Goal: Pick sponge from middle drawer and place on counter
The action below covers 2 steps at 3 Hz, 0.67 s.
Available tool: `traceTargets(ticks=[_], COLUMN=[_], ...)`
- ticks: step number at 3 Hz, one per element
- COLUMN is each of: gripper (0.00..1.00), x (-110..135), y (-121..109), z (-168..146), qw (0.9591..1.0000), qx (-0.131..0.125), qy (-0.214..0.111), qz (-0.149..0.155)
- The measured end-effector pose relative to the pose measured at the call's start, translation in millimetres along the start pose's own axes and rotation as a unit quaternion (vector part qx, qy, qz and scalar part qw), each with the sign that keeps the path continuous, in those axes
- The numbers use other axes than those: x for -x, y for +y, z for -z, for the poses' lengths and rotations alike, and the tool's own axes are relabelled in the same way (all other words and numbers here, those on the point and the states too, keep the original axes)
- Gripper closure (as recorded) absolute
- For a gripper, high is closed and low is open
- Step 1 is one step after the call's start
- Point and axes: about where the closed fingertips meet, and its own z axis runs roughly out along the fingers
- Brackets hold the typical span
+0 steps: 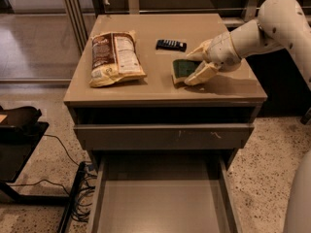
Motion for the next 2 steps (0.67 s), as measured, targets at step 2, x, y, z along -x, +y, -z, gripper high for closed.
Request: traceTargets(ticks=[2], gripper=[0.00], x=[0.0], y=[0.0], z=[-0.1], qw=[1.0000], qx=[0.000], qy=[0.000], qz=[0.000])
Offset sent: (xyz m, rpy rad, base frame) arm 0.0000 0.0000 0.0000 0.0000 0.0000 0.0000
